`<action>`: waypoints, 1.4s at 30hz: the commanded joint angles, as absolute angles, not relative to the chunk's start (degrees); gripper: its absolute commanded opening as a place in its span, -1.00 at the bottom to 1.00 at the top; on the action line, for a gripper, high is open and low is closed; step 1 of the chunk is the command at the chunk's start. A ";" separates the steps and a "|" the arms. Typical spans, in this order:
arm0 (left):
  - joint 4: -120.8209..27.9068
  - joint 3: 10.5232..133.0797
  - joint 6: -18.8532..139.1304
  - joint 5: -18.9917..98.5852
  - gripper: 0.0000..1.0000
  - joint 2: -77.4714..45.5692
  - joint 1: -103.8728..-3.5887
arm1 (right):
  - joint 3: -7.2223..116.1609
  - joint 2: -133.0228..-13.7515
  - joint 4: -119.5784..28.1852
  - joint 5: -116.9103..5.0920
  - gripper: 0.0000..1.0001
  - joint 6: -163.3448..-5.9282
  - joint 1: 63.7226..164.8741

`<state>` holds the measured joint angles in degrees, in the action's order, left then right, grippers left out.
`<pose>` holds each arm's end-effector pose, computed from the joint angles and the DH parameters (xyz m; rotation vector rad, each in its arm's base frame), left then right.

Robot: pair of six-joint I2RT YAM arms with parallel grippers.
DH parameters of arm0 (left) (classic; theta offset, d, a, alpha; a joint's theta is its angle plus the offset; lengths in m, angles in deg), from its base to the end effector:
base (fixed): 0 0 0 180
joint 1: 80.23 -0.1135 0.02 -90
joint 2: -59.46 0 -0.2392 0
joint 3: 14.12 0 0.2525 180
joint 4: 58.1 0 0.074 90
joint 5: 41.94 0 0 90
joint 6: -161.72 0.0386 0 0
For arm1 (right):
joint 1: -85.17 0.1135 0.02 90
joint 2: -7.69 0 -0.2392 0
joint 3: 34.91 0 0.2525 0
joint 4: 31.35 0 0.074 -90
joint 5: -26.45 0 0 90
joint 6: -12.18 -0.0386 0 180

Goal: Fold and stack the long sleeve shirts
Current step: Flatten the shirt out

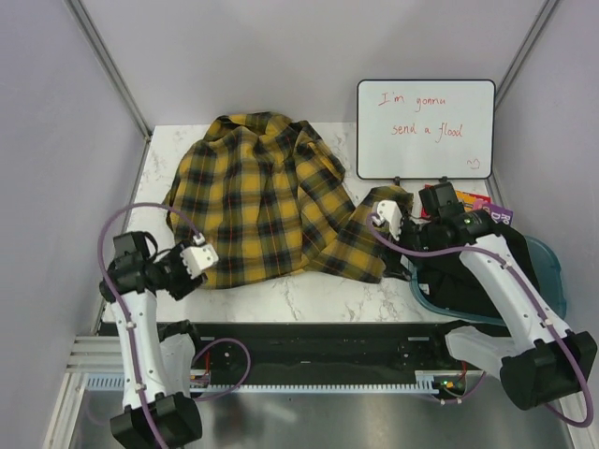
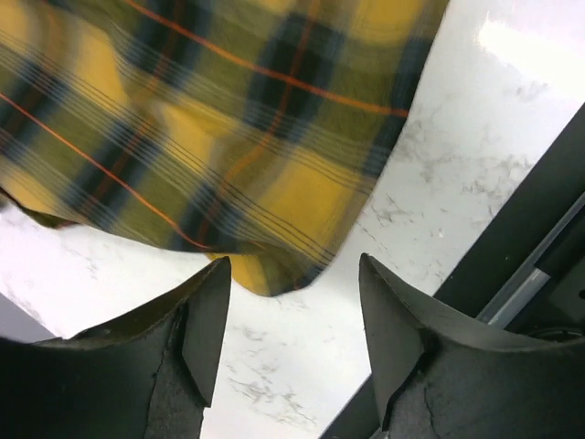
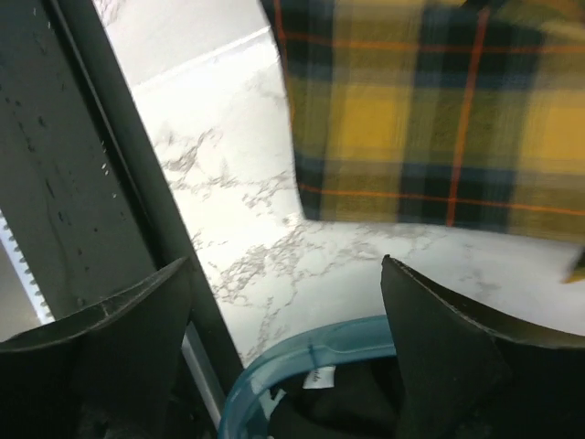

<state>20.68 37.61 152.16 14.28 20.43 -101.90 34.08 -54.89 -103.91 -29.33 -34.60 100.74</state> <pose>0.1227 0.0257 0.2227 1.3284 2.0405 -0.0634 0.1903 0.0756 0.2571 -1.3863 2.1254 0.6291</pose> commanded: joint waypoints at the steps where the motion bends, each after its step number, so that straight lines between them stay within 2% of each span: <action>1: 27.03 49.63 148.38 3.42 0.37 10.54 -102.20 | 44.91 -57.86 -102.96 -27.69 0.83 -32.72 100.90; 3: 20.44 52.27 139.45 2.53 0.40 6.65 -102.12 | 48.35 -63.74 -98.91 -27.87 0.79 -38.58 101.17; 4: 18.51 53.06 137.13 3.05 0.39 4.54 -102.03 | 49.75 -66.20 -95.76 -28.30 0.65 -40.45 102.21; 5: 16.40 54.64 132.24 3.75 0.37 -0.35 -101.94 | 51.94 -71.18 -93.38 -30.57 0.61 -42.64 103.44; 6: 12.64 55.43 130.53 5.68 0.37 -2.57 -101.59 | 53.53 -73.84 -91.87 -32.94 0.42 -45.54 105.02; 8: 10.24 56.93 128.42 8.05 0.32 -9.50 -100.80 | 57.82 -81.64 -90.20 -38.37 0.26 -46.88 108.80; 9: 7.01 57.11 125.54 12.24 0.29 -11.71 -99.84 | 59.07 -84.13 -90.19 -39.89 0.13 -47.32 109.86; 11: 4.87 57.46 123.58 15.52 0.24 -14.97 -99.30 | 61.70 -90.44 -90.53 -43.92 0.09 -47.50 111.80; 13: 3.64 57.38 122.17 18.34 0.22 -18.67 -99.21 | 63.20 -95.11 -91.50 -47.53 0.13 -49.68 111.46; 17: -1.18 54.84 119.98 24.31 0.24 -21.66 -99.13 | 65.14 -96.19 -92.39 -49.40 0.32 -53.21 106.80; 23: -6.55 54.48 118.30 31.88 0.28 -27.99 -99.21 | 66.63 -95.13 -92.47 -55.46 0.74 -51.81 99.07; 32: -6.47 56.41 117.68 31.53 0.28 -29.32 -99.13 | 74.45 -103.39 -92.65 -58.10 0.80 -51.19 93.26; 40: -6.30 56.41 117.51 31.27 0.33 -28.96 -99.13 | 76.31 -108.14 -96.08 -56.79 0.74 -49.88 92.73; 42: -6.21 56.50 117.33 31.27 0.33 -29.40 -99.13 | 76.39 -109.19 -98.17 -54.59 0.51 -49.17 92.56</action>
